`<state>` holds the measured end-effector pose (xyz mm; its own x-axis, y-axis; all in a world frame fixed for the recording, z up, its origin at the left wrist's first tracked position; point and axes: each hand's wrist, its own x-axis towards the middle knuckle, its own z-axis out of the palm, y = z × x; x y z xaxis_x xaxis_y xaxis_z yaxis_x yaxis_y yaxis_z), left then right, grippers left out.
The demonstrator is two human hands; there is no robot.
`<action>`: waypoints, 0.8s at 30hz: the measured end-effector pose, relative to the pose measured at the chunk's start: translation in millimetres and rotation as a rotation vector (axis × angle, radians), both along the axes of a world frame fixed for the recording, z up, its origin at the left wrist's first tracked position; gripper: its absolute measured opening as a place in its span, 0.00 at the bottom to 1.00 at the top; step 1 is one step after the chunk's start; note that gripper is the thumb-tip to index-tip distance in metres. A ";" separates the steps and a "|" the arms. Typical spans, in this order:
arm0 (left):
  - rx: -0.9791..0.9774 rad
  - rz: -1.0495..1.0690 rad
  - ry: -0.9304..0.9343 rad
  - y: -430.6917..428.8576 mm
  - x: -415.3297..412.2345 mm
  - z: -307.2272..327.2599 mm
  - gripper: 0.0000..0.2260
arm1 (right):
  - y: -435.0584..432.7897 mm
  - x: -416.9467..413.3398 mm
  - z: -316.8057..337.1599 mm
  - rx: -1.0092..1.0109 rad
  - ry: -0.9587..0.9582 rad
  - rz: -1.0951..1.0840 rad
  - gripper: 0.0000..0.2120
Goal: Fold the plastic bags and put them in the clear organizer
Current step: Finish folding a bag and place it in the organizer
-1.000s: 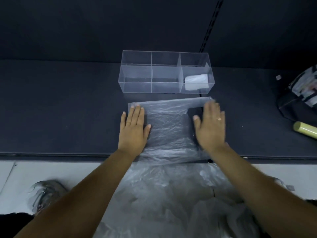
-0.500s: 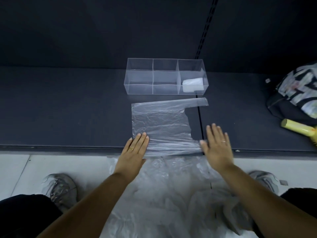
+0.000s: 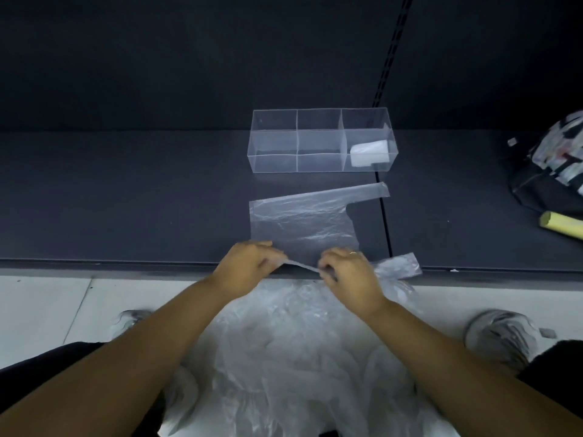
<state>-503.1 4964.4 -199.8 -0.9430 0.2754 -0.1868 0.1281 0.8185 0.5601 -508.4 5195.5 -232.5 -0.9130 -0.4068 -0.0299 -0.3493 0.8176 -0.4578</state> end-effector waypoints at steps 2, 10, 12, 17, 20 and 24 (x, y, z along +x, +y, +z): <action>0.181 0.182 -0.174 -13.3 -9.1 12.8 0.07 | 17.8 -11.5 6.8 -0.053 -0.073 -0.127 0.04; 0.417 0.557 -0.358 -43.1 -56.0 4.7 0.12 | 109.1 -80.7 33.3 -0.337 -0.563 -0.236 0.07; 0.433 0.645 -0.353 -45.5 -70.9 -1.1 0.14 | 109.3 -99.3 30.7 -0.404 -0.612 -0.290 0.08; 0.371 0.771 -0.281 -49.6 -97.0 -25.1 0.08 | 91.0 -142.1 19.9 -0.404 -0.520 -0.453 0.08; 0.267 0.789 -0.211 -46.4 -106.1 -39.7 0.12 | 82.9 -155.6 6.9 -0.371 -0.484 -0.585 0.08; 0.074 0.767 -0.095 -38.1 -108.0 -42.3 0.12 | 77.2 -159.6 -4.4 -0.209 -0.395 -0.680 0.17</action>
<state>-611.1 4926.4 -242.1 -0.8555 -0.4333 -0.2834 -0.5110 0.6186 0.5969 -668.0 5272.6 -236.9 -0.9003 0.2004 -0.3865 0.4125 0.6763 -0.6103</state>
